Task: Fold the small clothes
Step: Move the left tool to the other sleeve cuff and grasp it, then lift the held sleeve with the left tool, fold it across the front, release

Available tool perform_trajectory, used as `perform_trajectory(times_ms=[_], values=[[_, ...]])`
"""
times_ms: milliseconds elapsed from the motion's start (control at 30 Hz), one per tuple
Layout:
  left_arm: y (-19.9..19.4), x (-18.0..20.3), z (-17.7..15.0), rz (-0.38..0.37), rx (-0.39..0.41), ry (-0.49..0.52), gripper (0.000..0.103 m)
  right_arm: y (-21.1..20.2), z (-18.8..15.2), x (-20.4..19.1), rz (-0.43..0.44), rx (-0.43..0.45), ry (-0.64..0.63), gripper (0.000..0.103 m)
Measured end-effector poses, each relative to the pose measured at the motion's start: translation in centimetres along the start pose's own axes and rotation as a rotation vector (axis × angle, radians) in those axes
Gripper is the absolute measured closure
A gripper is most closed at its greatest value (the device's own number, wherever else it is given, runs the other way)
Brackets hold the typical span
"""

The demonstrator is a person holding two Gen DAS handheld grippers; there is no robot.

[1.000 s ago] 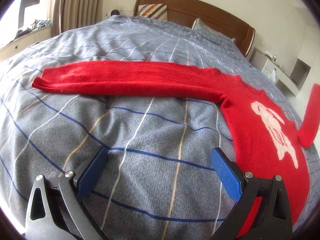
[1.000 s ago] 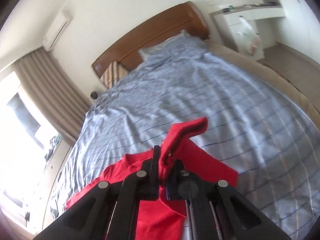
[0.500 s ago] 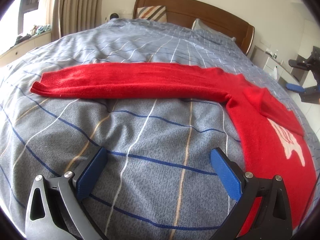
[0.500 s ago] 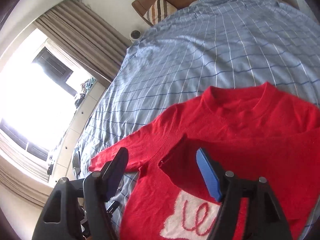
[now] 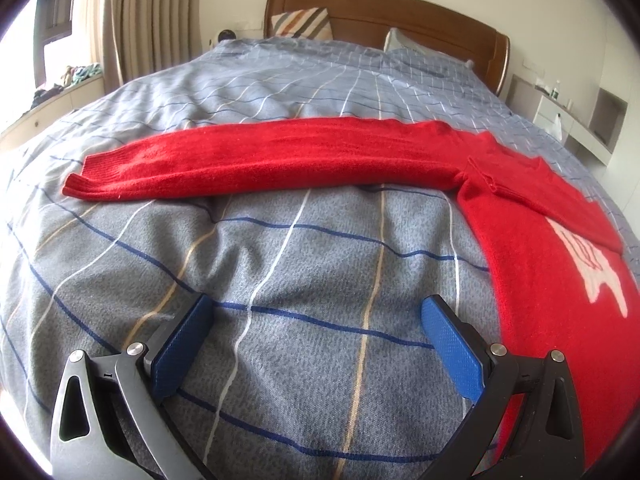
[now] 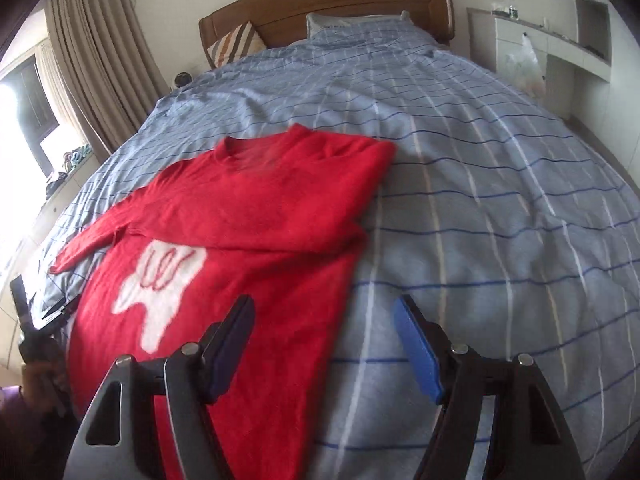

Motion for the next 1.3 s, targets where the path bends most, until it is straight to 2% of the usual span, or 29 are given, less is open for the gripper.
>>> perform_trajectory(times_ms=[67,167,300,433,533,600,733,867,967,1000,1033,1067,1100,1133,1200,1300], values=[[-0.1,0.1,0.0,-0.014,0.0,-0.01,0.0,-0.9,-1.9,2.4,-0.075,0.042,-0.004,0.032],[-0.8,0.0,0.0,-0.061,0.001,-0.054,0.0,-1.1,-4.4,4.6,-0.131,0.066,0.02,0.032],[-1.9,-0.4,0.8,-0.136,-0.019,-0.118,0.0,-0.8,-6.8,6.9,-0.113,0.065,0.121,0.03],[-2.9,-3.8,4.0,-0.155,0.01,-0.238,0.0,-0.2,-6.2,7.3,-0.101,0.065,0.152,0.026],[-3.8,-9.1,6.8,-0.129,0.068,-0.41,0.001,0.1,-6.4,6.9,-0.119,0.069,0.123,0.022],[-4.2,-12.7,8.0,-0.076,0.084,-0.476,0.001,0.2,-6.4,6.7,-0.127,0.072,0.11,0.022],[-4.4,-18.1,8.9,0.057,0.053,-0.501,0.002,0.1,-6.5,6.6,-0.125,0.074,0.118,0.022],[-3.1,-19.8,8.5,0.079,-0.008,-0.509,0.004,0.2,-6.6,6.5,-0.132,0.078,0.115,0.021],[-1.7,-20.6,7.4,0.103,-0.062,-0.518,0.019,0.1,-6.6,6.4,-0.135,0.08,0.114,0.021],[-1.3,-20.7,7.0,0.112,-0.074,-0.523,0.03,0.1,-6.6,6.4,-0.135,0.081,0.114,0.021],[-1.1,-20.7,6.8,0.111,-0.076,-0.519,0.046,0.1,-6.6,6.4,-0.135,0.081,0.114,0.021],[-0.9,-20.6,6.8,0.111,-0.076,-0.505,0.057,0.1,-6.6,6.4,-0.135,0.081,0.115,0.021],[-0.8,-20.3,7.0,0.104,-0.078,-0.486,0.089,0.1,-6.6,6.4,-0.136,0.081,0.114,0.021],[-0.8,-20.0,7.4,0.099,-0.082,-0.467,0.099,0.1,-6.6,6.4,-0.136,0.081,0.114,0.021],[-1.8,-18.9,8.9,0.103,-0.049,-0.409,0.1,0.1,-6.6,6.4,-0.135,0.08,0.115,0.021],[-3.9,-15.2,12.8,0.078,-0.002,-0.276,0.1,0.1,-6.6,6.4,-0.134,0.08,0.116,0.02]])
Point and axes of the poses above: each gripper's, at about its wrist camera, not at the fingertips, and y roughly the way its jaws point, x to its right, z to its top, the point moved 9 cm from there along y, roughly the way its jaws point, and after that the axes turned 11 degrees about -z, right-handed, at the moved point
